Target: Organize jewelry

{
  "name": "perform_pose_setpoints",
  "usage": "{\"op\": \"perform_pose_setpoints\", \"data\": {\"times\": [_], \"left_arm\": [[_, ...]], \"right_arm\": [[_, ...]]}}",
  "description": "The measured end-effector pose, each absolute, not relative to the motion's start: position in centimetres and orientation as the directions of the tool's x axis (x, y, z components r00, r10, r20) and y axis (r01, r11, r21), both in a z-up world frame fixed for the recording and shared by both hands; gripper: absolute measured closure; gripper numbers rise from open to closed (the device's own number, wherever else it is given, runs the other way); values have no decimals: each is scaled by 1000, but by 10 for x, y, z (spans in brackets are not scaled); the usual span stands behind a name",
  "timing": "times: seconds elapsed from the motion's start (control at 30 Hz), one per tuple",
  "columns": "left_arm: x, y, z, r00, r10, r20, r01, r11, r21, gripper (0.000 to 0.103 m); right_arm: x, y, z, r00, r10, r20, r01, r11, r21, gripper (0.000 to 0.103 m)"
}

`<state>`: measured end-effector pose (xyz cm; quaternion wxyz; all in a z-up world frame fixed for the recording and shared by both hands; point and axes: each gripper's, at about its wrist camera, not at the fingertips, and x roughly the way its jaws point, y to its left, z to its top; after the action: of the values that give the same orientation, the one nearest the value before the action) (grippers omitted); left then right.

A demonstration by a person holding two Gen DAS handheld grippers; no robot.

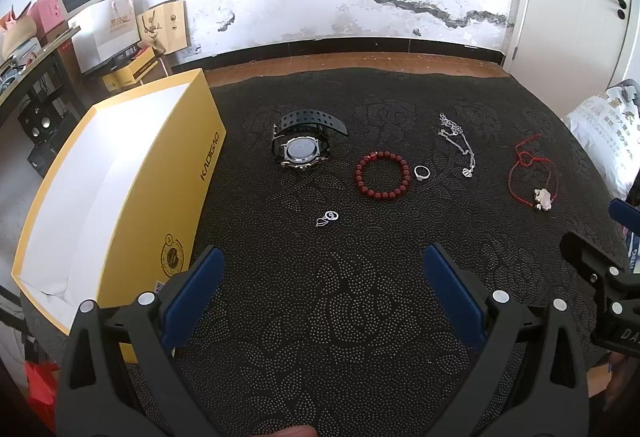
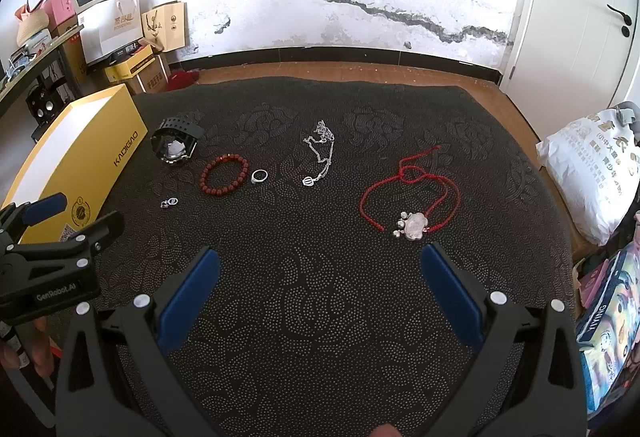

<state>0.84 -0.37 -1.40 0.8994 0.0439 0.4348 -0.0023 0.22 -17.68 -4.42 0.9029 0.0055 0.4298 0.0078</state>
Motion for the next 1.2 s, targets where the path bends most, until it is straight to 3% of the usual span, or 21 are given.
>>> {"op": "perform_pose_setpoints", "data": {"times": [1.2], "left_arm": [[9, -2, -12, 616, 32, -787, 49, 996, 79, 6]], "right_arm": [[3, -177, -44, 629, 15, -777, -11, 1000, 10, 6]]}}
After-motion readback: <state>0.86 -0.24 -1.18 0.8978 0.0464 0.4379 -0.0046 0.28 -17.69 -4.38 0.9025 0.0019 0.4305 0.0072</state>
